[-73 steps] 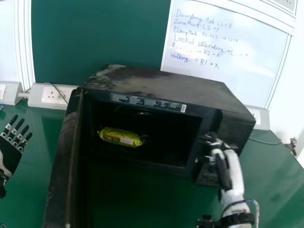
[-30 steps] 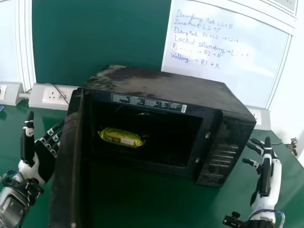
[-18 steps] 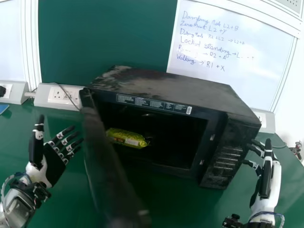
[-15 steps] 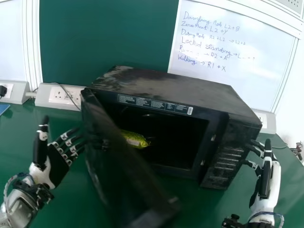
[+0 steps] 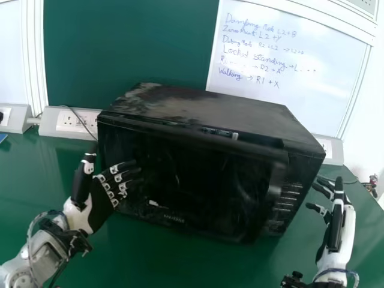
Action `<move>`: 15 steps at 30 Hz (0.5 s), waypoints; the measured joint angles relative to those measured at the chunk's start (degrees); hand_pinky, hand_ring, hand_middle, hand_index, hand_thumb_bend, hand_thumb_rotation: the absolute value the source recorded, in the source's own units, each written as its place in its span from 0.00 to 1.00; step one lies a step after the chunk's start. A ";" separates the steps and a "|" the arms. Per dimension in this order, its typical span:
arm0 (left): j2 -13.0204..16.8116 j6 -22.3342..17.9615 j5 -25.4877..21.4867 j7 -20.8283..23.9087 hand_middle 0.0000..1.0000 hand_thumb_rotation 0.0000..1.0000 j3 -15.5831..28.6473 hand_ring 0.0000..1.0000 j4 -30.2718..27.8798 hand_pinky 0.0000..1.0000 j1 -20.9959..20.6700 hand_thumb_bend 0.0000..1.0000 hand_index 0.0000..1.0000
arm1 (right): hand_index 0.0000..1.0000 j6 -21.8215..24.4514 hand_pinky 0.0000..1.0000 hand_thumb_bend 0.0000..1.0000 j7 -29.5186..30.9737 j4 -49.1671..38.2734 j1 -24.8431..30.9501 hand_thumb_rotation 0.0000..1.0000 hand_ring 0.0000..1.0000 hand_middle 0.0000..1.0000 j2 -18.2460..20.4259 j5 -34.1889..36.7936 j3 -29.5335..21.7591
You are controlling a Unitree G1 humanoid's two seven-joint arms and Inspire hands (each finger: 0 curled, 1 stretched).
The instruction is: Put biscuit inside oven
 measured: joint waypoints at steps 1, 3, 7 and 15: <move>-0.26 0.26 0.25 0.00 0.79 0.02 -0.14 0.79 0.33 0.75 -0.35 0.66 0.75 | 0.66 0.03 0.51 0.74 -0.16 -0.04 0.02 0.19 0.58 0.63 0.02 -0.03 -0.05; -0.77 0.46 0.94 -0.01 0.79 0.02 -0.30 0.79 0.73 0.75 -0.98 0.67 0.76 | 0.66 0.03 0.51 0.74 -0.48 -0.08 0.01 0.18 0.58 0.63 0.08 -0.03 -0.26; -1.60 0.70 1.82 -0.57 0.80 0.03 -0.48 0.80 1.77 0.76 -1.72 0.65 0.77 | 0.67 0.47 0.53 0.75 -1.37 -0.09 0.00 0.20 0.60 0.64 0.16 -0.02 -0.73; -2.90 1.48 3.53 -1.64 0.81 0.00 -1.46 0.81 4.02 0.78 -3.85 0.63 0.75 | 0.65 2.62 0.52 0.75 -2.36 -0.48 -0.02 0.20 0.58 0.63 0.16 -0.87 -0.77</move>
